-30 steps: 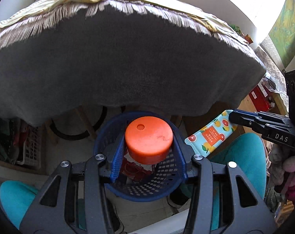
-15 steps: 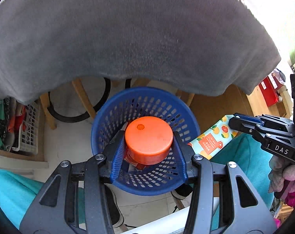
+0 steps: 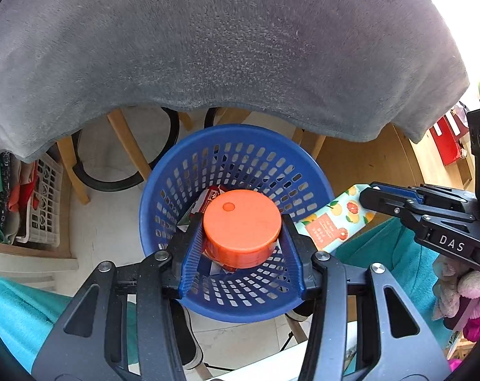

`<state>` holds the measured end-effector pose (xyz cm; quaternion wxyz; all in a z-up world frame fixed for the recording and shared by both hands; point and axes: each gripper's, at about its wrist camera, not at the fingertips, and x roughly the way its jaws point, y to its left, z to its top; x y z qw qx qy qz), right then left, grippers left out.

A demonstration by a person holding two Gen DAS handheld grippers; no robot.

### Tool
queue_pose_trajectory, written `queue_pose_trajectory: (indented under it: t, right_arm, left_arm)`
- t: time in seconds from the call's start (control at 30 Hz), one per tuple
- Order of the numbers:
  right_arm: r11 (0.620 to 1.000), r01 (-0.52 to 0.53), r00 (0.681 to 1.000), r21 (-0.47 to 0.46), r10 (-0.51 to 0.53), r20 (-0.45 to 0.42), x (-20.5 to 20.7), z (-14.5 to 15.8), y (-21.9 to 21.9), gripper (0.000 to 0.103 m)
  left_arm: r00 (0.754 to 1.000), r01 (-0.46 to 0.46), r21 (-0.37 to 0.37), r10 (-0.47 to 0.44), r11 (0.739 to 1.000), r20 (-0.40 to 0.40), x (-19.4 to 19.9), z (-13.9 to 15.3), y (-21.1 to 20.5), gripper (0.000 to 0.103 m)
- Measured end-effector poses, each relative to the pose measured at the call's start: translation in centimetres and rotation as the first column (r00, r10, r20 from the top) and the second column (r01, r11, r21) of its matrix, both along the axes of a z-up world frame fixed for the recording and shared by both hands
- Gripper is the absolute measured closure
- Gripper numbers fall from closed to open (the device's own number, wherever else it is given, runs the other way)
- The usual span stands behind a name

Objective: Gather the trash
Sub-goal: 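Open the left gripper to drop the cap while the right gripper releases the tube, then raise both tools back over the bed toward the plastic bag and white band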

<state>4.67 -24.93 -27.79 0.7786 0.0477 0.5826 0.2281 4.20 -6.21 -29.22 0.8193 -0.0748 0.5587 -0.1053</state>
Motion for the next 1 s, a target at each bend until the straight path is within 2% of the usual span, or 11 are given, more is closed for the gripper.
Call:
queue_pose_trajectory:
  t: [0.13, 0.23, 0.3, 0.4, 0.67, 1.0]
  right_arm:
    - [1.0, 0.0, 1.0, 0.015, 0.0, -0.006, 0.2, -0.5, 0.1, 0.078]
    - [1.0, -0.004, 1.0, 0.009, 0.004, -0.015, 0.4, -1.0, 0.4, 0.061]
    - [1.0, -0.004, 1.0, 0.008, 0.004, -0.016, 0.4, -1.2, 0.6, 0.043]
    - [1.0, -0.003, 1.0, 0.01, 0.003, -0.019, 0.3, -1.4, 0.6, 0.033]
    - [1.0, 0.002, 1.0, 0.006, -0.002, -0.015, 0.4, -1.2, 0.7, 0.021]
    - [1.0, 0.017, 1.0, 0.024, -0.017, -0.012, 1.2, -0.1, 0.2, 0.019]
  left_arm:
    - [1.0, -0.001, 0.008, 0.001, 1.0, -0.015, 0.2, -0.5, -0.1, 0.052]
    - [1.0, -0.003, 0.013, 0.003, 1.0, -0.01, 0.3, -0.6, 0.0, 0.042]
    - [1.0, -0.007, 0.016, 0.008, 1.0, -0.009, 0.3, -0.7, 0.0, 0.04]
    - [1.0, -0.014, 0.016, 0.015, 1.0, -0.015, 0.4, -0.8, 0.1, 0.039]
    - [1.0, -0.019, 0.021, 0.019, 1.0, -0.015, 0.5, -1.0, 0.2, 0.039]
    - [1.0, -0.027, 0.034, 0.027, 0.999, 0.01, 0.8, 0.1, 0.9, 0.039]
